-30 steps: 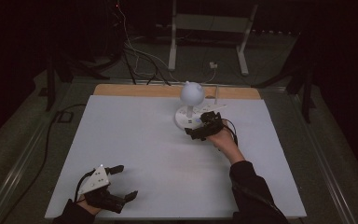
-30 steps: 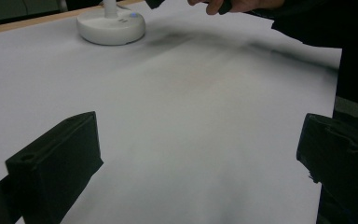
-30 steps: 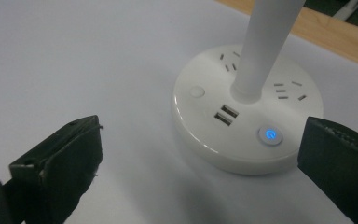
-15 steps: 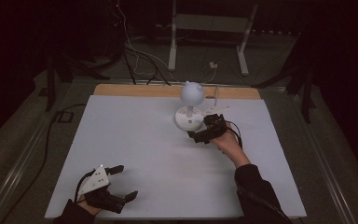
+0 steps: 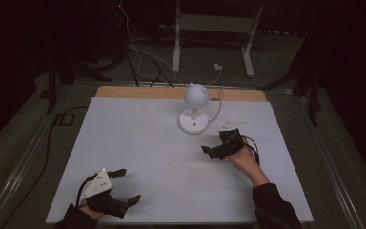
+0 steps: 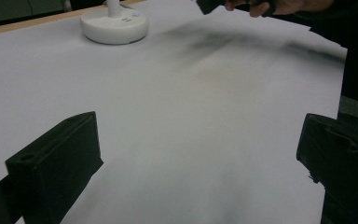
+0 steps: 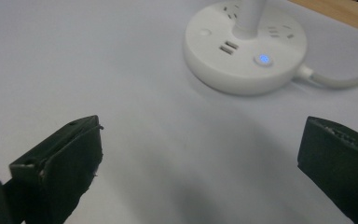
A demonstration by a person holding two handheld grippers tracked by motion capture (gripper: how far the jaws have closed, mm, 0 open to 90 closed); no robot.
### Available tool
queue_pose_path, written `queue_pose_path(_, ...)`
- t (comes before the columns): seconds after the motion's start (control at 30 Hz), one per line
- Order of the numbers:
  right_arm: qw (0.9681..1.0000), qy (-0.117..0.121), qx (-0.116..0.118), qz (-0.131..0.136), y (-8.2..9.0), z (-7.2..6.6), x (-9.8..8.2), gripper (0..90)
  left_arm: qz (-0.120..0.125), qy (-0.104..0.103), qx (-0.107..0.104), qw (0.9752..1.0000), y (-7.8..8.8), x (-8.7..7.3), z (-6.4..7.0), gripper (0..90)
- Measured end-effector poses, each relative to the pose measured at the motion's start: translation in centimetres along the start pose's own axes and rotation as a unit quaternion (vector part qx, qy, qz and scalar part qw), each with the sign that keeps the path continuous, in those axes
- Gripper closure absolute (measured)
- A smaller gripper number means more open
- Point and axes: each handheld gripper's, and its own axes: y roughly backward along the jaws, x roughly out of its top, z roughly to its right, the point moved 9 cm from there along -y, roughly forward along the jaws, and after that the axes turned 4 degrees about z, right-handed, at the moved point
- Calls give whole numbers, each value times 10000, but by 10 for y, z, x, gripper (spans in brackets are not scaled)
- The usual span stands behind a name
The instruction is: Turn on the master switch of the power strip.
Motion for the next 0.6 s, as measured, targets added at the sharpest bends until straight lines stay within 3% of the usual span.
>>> queue_pose_path(0.37, 9998, -91, -102, 169, 28, 6, -32, 0, -4, 7, 6, 10000, 0, 0, 0, 2)
queue_pose_path(0.6, 9998, -126, -125, 90, 43, 7, -60, 0, 1, 12, 3, 10000, 0, 0, 0, 2)
